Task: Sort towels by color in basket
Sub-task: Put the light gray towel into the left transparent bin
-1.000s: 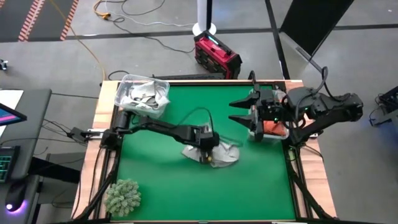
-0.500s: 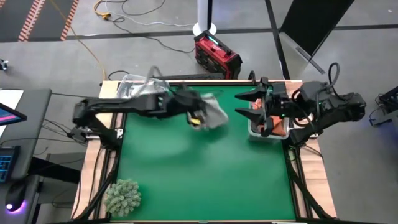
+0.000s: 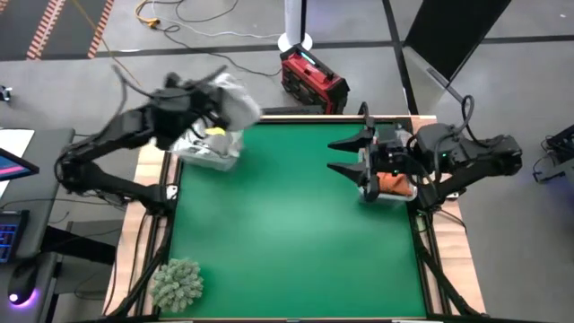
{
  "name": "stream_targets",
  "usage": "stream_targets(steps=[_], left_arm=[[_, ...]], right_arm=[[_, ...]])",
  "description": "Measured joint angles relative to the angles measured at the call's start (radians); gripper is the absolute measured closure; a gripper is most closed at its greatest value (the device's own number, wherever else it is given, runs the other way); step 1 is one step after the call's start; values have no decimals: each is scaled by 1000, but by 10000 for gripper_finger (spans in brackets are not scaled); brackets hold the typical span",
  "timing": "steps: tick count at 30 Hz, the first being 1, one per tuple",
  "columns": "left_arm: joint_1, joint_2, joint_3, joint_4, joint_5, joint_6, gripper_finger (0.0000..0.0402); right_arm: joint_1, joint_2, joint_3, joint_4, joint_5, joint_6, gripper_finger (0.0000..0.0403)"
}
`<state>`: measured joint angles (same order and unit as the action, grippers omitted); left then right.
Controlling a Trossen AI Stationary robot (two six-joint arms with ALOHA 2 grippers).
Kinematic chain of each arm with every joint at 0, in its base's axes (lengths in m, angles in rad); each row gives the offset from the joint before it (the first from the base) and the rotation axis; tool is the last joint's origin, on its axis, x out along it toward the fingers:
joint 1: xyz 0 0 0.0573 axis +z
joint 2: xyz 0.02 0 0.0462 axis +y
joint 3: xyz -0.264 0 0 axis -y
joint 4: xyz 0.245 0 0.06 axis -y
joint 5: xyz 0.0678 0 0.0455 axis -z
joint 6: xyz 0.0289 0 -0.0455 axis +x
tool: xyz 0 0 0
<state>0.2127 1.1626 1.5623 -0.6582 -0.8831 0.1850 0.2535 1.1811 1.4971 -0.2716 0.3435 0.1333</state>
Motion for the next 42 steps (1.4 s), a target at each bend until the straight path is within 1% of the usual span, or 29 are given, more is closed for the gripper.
stream_targets(steps=[2, 4, 7, 11, 15, 20, 23, 25, 27, 29, 32, 35, 38, 42], left_arm=[[24, -34, 0, -48, -36, 25, 397], [51, -63, 0, -110, -40, 24, 397], [87, -87, 0, -229, -28, -52, 397], [161, -87, 0, -471, 43, -210, 397], [253, -58, 0, -681, 62, -433, 397], [368, -4, 0, -783, 44, -656, 395], [433, 39, 0, -809, 53, -739, 393], [464, 73, -1, -808, 92, -778, 393], [474, 106, -14, -781, 128, -785, 392], [472, 132, -40, -732, 156, -772, 392], [463, 168, -106, -635, 231, -767, 391], [462, 192, -203, -535, 311, -769, 391], [470, 197, -330, -391, 410, -763, 394], [525, 179, -512, -192, 564, -786, 396]], right_arm=[[-6, 2, 0, -4, 0, 0, 143], [-7, 9, 0, -3, 0, 5, 143], [-8, 12, 0, -2, 0, 5, 143], [-8, 12, 0, -1, 0, 8, 143], [-8, 12, 0, -1, 0, 9, 143], [-8, 12, 0, 0, 0, 15, 143], [-6, 12, 0, 0, 0, 18, 143], [-1, 12, 0, 0, 0, 25, 143], [4, 12, 0, -3, 0, 31, 143], [11, 12, 0, -4, 0, 34, 143], [21, 12, 0, -3, 1, 35, 143], [29, 12, 0, -3, 6, 40, 143], [41, 12, 0, -3, 25, 43, 143], [63, 12, 0, -4, 56, 45, 143]])
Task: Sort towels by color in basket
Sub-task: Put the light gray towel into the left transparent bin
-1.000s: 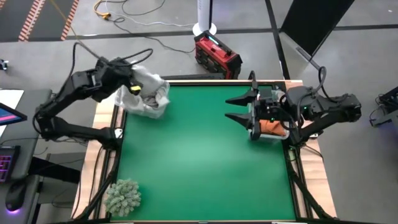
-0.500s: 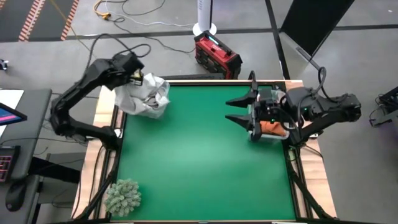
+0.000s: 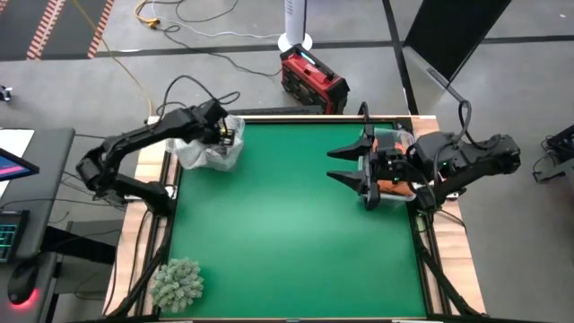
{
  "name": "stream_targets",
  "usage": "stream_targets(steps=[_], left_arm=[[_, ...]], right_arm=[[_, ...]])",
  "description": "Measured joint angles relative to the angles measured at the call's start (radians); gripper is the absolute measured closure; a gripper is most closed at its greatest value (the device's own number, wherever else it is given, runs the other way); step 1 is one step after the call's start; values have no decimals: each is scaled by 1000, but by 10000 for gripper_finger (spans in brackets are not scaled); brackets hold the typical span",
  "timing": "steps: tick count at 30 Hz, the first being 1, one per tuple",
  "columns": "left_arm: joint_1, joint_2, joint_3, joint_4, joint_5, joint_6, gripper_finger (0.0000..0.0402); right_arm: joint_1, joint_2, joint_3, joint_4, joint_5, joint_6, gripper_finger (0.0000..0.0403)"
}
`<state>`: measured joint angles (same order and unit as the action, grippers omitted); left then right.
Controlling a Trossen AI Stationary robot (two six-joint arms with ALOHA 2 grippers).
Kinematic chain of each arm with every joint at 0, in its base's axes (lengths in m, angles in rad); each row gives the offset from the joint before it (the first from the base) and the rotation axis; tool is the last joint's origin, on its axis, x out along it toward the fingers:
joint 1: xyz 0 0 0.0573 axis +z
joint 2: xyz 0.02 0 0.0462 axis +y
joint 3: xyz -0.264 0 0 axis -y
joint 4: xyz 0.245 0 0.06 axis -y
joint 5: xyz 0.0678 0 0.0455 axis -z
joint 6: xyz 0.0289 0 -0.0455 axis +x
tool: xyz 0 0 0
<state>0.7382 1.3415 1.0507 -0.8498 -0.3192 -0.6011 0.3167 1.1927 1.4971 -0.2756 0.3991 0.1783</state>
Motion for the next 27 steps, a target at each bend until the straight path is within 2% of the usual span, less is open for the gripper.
stream_targets(steps=[6, 11, 17, 22, 27], left_arm=[[100, -5, -213, 202, 195, -28, 397], [117, -3, -294, 257, 215, -22, 382], [106, -33, -248, 232, 215, 38, 338], [106, -75, -150, 146, 213, 89, 273], [106, -124, -44, 68, 214, 209, 203]], right_arm=[[32, 0, 0, 0, 51, 0, 143], [35, 0, 0, 0, 58, 0, 143], [35, 0, 0, 0, 58, -1, 143], [35, 0, 0, 0, 58, -3, 143], [34, 0, 0, 0, 58, -5, 143]])
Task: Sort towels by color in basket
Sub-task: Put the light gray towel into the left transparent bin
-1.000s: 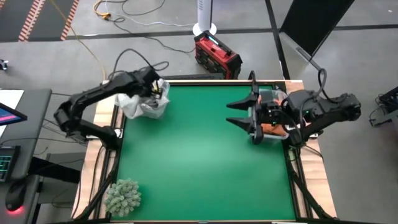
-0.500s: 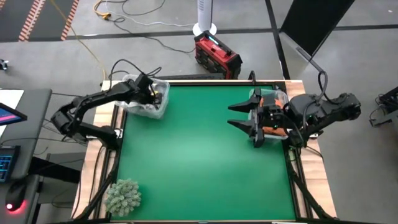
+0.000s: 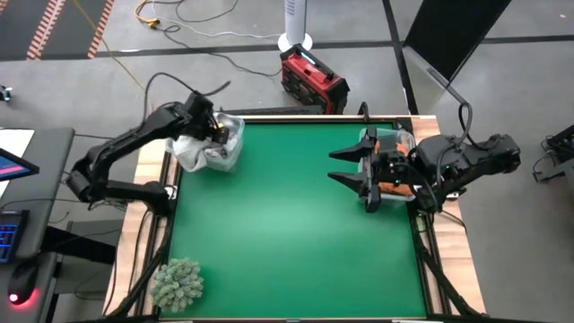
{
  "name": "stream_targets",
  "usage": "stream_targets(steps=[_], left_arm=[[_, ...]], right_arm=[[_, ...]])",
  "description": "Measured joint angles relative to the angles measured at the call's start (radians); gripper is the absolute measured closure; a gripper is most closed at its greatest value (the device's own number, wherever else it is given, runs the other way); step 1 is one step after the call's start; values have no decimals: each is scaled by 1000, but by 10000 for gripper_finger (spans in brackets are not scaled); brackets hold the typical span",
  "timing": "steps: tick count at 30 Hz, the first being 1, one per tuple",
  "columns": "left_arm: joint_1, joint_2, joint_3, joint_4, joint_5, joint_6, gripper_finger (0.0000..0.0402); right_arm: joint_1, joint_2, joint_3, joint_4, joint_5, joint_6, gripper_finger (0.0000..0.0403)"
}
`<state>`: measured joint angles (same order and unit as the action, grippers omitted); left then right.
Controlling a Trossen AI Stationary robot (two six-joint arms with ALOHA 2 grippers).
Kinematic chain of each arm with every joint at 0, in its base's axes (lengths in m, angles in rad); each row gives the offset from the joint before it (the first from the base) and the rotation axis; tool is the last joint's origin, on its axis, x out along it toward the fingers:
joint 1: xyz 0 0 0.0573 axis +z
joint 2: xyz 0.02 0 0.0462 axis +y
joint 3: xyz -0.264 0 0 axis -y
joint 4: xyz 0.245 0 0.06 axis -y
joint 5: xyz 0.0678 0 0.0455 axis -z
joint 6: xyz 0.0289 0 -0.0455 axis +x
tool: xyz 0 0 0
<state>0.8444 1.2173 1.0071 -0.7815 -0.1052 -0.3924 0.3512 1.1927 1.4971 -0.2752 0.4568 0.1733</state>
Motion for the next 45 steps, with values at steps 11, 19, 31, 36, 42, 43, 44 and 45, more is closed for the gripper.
stream_targets(steps=[11, 19, 31, 36, 42, 43, 44, 45], left_arm=[[0, -30, 239, -348, 9, 92, 159], [39, 39, 102, -409, 102, 95, 173], [64, 272, -113, -15, 61, 85, 185], [63, 298, -71, -110, 103, 142, 185], [59, 186, 30, -278, 141, 142, 185], [59, 163, 51, -303, 160, 136, 185], [58, 142, 68, -326, 172, 133, 185], [57, 122, 84, -346, 176, 132, 185]], right_arm=[[0, 0, 0, 0, 9, -17, 143], [0, 0, 0, 0, 13, -17, 143], [2, 0, 0, 0, 43, 37, 143], [2, 0, 0, 0, 46, 35, 143], [2, 0, 0, -1, 46, 12, 143], [2, 0, 0, -1, 46, 9, 143], [2, 0, 0, -1, 46, 5, 143], [1, 0, 0, -1, 46, 2, 143]])
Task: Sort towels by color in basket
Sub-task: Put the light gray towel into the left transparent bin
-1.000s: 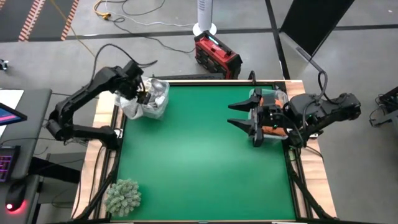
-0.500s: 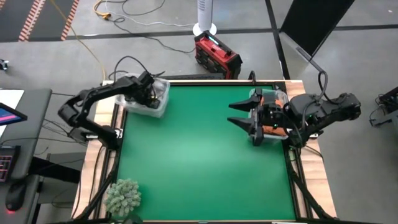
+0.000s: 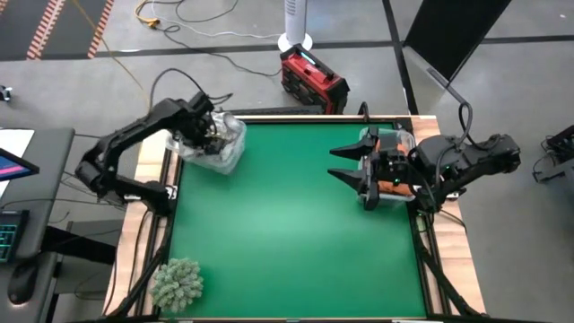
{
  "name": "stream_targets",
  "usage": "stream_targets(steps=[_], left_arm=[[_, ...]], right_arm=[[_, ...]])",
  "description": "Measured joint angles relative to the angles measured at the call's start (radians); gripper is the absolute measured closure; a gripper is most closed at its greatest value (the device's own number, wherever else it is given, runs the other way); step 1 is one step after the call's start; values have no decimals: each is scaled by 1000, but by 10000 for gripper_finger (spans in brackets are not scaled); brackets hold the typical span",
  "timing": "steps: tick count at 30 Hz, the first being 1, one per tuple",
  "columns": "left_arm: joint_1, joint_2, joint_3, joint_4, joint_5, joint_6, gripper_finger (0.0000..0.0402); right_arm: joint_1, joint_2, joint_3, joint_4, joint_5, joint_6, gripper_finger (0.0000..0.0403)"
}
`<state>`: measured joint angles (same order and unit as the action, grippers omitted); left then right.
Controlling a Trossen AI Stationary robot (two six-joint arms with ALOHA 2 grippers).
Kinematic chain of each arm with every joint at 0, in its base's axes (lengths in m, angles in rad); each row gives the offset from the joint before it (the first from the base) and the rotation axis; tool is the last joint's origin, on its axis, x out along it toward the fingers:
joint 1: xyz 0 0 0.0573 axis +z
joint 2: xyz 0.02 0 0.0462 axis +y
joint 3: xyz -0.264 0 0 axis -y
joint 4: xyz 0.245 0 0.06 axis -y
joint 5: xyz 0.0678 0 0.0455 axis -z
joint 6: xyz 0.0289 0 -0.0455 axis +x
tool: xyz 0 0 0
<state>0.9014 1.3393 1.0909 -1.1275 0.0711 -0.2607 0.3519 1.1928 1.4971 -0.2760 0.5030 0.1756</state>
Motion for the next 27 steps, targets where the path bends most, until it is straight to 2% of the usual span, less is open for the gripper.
stream_targets(steps=[2, 5, 10, 12, 16, 21, 27], left_arm=[[-5, -45, 24, -14, -4, -18, 185], [-9, -122, 33, 50, -43, -29, 185], [-25, -200, 32, 248, -230, 33, 185], [-26, -202, 17, 332, -267, 52, 185], [-27, -155, -56, 458, -247, 63, 185], [-33, -37, -199, 570, -231, 29, 185], [-32, 82, -269, 594, -201, -7, 185]], right_arm=[[0, 0, 0, -1, 0, -1, 143], [-2, 0, 0, -3, 0, -1, 143], [-2, 0, 0, 0, 0, 0, 143], [-2, 0, 0, 1, 0, 5, 143], [-1, 0, 0, 1, 27, 8, 143], [0, 0, 0, 1, 48, 26, 143], [0, 0, 0, 1, 53, 34, 143]])
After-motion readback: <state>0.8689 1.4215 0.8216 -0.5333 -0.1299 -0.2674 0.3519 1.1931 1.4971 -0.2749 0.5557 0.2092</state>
